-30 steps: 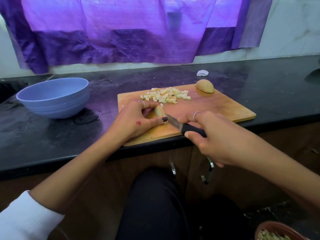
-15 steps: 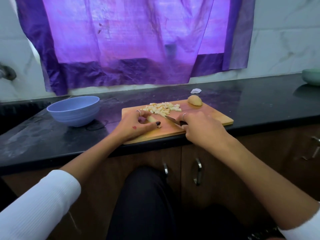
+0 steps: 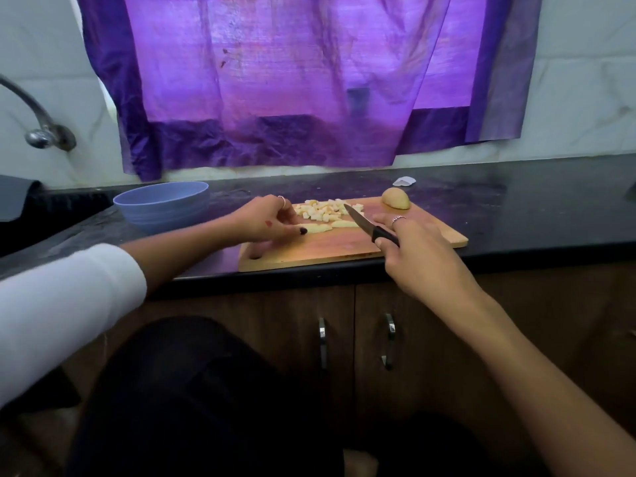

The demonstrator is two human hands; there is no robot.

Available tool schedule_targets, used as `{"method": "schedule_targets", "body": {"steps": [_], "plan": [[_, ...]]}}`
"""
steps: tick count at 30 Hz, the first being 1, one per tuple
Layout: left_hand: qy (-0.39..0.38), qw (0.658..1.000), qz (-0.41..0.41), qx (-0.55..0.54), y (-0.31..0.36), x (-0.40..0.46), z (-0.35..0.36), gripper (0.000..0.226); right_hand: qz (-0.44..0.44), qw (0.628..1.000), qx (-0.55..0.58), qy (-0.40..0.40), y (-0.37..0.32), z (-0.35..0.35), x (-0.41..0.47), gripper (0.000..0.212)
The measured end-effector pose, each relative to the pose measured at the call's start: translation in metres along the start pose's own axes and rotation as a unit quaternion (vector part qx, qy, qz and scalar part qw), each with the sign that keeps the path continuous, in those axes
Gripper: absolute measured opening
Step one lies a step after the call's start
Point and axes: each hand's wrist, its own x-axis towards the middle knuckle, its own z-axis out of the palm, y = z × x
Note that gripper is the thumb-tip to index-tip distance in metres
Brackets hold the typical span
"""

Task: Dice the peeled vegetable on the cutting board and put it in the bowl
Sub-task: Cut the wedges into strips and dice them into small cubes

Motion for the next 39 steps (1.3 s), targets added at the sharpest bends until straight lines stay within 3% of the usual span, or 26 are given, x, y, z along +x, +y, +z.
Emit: {"method": "schedule_targets", "body": {"steps": [6,15,17,19,22,26,29,35,39], "plan": [[-0.048,0.997,0.02,0.061,0.009,0.018,-0.005,0.019,-0.032,0.999,0.031,-0.008,0.003,0.017,0.021,0.032],[0.046,0.999,0.001,-0.012,-0.005,-0.001,0.007,0.013,-0.092,0.994,0.01,-0.065,0.001,0.021,0.043,0.025],[0.059,0.998,0.024,-0.026,-0.009,-0.001,0.01,0.013,-0.1,0.992,-0.002,-0.079,-0.001,0.022,0.048,0.011],[0.064,0.996,0.049,-0.045,-0.014,0.001,0.011,0.013,-0.098,0.992,-0.026,-0.073,-0.001,0.022,0.052,0.031],[0.087,0.993,0.062,-0.054,-0.022,0.004,0.017,0.01,-0.087,0.991,-0.039,-0.099,-0.002,0.023,0.056,0.011],[0.127,0.988,0.072,-0.053,-0.027,0.003,0.025,0.014,-0.091,0.987,-0.053,-0.118,-0.008,0.024,0.059,0.032],[0.124,0.985,0.094,-0.073,-0.024,0.003,0.027,0.004,-0.102,0.984,-0.064,-0.128,-0.015,0.024,0.063,0.042],[0.136,0.982,0.104,-0.08,-0.021,0.002,0.025,0.041,-0.109,0.979,-0.098,-0.142,-0.019,0.024,0.069,0.049],[0.16,0.978,0.102,-0.082,-0.018,0.002,0.03,0.05,-0.112,0.976,-0.119,-0.147,-0.019,0.023,0.069,0.042]]}}
